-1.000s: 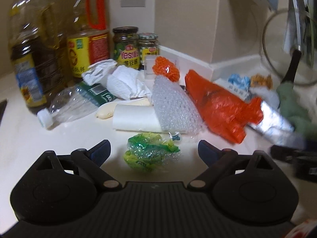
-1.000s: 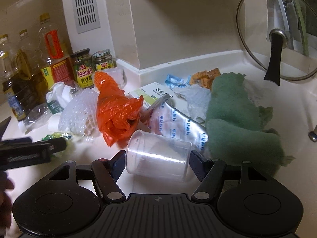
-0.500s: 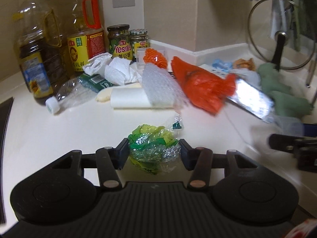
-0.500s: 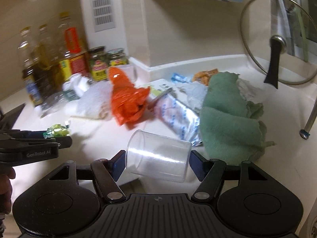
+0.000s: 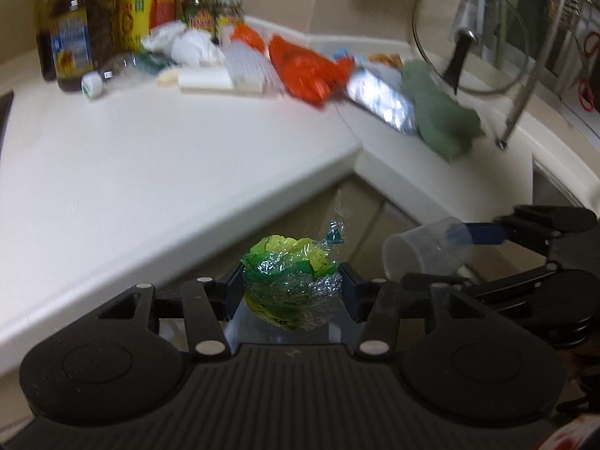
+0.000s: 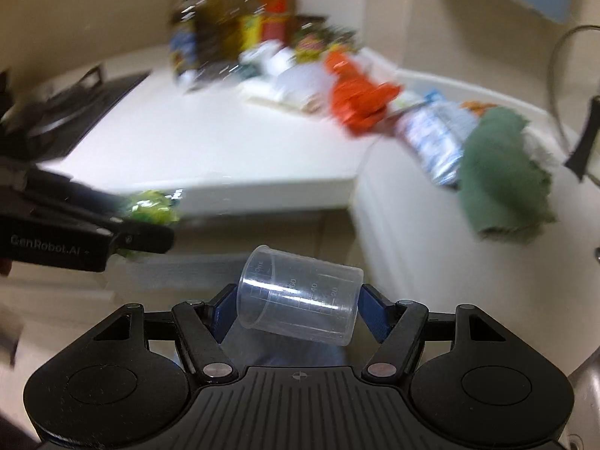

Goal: Collect trash
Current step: 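Move both tools over the wastebasket and open them to drop wrap and cup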

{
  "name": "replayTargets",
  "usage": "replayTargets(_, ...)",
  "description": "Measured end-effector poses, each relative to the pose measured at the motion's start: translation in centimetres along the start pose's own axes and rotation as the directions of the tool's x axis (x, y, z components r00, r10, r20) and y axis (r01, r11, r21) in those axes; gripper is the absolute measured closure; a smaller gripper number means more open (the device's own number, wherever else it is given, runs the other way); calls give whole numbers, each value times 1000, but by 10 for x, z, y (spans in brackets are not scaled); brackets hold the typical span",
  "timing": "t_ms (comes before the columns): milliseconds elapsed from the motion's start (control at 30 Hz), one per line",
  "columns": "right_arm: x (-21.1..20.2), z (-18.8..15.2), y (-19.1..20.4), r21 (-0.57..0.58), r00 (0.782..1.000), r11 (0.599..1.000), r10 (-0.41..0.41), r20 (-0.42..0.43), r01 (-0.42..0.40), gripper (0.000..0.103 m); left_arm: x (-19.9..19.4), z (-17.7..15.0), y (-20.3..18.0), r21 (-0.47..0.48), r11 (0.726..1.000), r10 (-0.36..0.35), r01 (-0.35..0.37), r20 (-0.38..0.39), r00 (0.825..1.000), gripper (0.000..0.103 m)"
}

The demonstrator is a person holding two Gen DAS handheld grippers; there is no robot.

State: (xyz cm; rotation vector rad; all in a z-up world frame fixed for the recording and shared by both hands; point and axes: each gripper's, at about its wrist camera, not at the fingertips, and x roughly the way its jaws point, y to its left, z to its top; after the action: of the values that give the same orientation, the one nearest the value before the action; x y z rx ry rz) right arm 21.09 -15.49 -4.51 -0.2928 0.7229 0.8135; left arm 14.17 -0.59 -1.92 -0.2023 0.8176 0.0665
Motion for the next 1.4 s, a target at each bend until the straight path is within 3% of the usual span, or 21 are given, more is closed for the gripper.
replayTargets(300, 72, -44, 8, -43, 977, 998, 36, -209, -46, 34, 55, -40, 8, -53, 998, 17, -25, -159, 987, 53)
replayTargets(567, 125, -70, -1, -29, 951, 998, 45, -305, -57, 34, 110, -64, 10, -60, 995, 60, -79, -269, 961, 53)
replayTargets(800, 141, -78, -9, -20, 941, 998, 45, -335, -54, 34, 133, -73, 13, -80, 992, 64, -94, -317, 946, 52)
replayTargets(1400, 143, -73, -11, -22, 938, 998, 51, -342, -62, 34, 137, -71, 12, -94, 991, 63, -98, -319, 946, 51)
